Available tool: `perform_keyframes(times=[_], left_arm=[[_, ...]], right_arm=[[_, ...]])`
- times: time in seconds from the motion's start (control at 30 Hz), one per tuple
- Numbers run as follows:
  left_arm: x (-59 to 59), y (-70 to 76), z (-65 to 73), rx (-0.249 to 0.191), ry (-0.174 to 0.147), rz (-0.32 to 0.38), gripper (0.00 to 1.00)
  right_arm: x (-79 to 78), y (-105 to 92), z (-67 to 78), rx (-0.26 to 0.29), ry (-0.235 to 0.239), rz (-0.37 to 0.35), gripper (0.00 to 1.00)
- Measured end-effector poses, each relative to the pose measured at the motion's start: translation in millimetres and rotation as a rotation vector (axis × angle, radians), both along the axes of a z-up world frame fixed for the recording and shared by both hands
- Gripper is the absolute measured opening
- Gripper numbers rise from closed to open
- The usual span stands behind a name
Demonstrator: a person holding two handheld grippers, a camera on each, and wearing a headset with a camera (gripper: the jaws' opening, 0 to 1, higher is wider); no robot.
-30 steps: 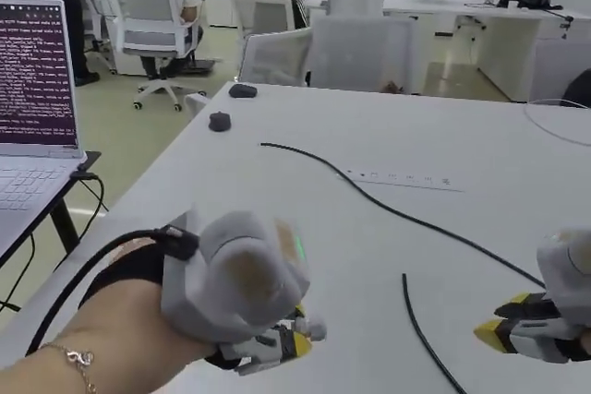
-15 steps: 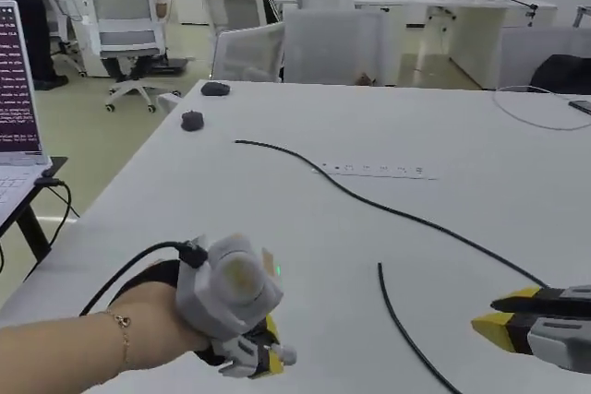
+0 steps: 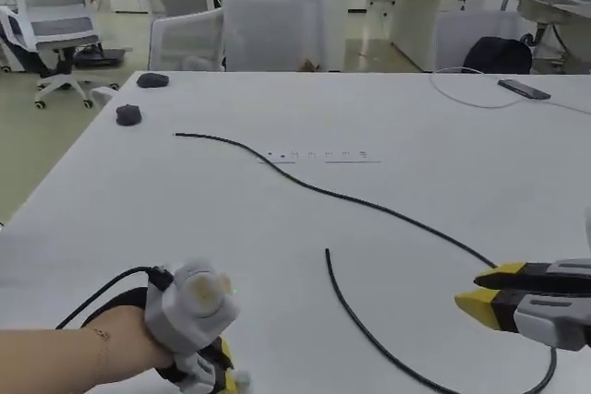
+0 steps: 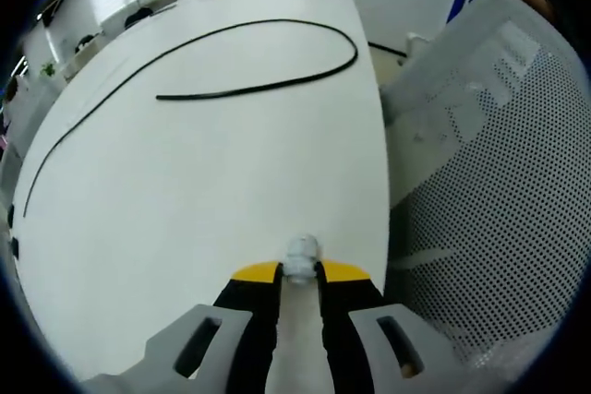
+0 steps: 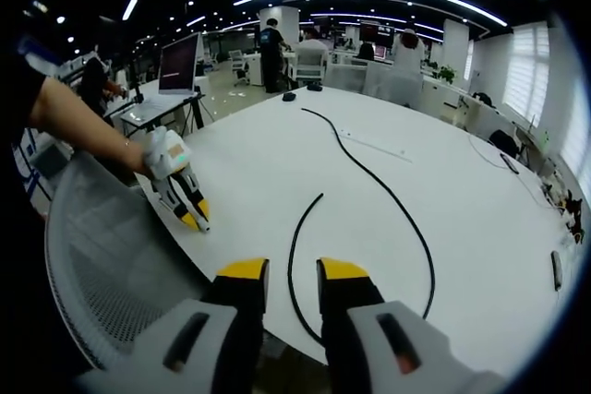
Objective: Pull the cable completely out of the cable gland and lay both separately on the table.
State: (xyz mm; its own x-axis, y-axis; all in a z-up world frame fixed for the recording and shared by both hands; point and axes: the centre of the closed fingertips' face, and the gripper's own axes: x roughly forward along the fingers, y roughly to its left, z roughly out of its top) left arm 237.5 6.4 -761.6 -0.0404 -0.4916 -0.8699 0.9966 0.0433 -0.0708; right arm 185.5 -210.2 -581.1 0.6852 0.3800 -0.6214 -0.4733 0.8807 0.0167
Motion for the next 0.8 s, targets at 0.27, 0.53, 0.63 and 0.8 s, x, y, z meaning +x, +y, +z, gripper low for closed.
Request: perform_keyframes(times=[0.27,0.53,0.63,0.8], left_arm=[[10.3,21.2,17.4,0.074,-0.104,-0.035,0.41],[-35.1,56.7,74.1,0.036,0.011,0.052,0.42],[-45.2,72.8,93.7,0.023,0.039,0.138,0.39],[-35.7,80.8,131.8,-0.159,0.004,0.309,0.45]], right_arm=[[-1.7,7.3,-2.5,-0.020,0.016,0.032,0.22],[-6.5,47.7,-28.2,-0.007,0.101,0.134,0.23],[-4.4,57.5,-35.3,-0.008,0.130,0.157,0.25],[-4.2,63.0,-41.6,-0.012,0.175,0.190,0.27]])
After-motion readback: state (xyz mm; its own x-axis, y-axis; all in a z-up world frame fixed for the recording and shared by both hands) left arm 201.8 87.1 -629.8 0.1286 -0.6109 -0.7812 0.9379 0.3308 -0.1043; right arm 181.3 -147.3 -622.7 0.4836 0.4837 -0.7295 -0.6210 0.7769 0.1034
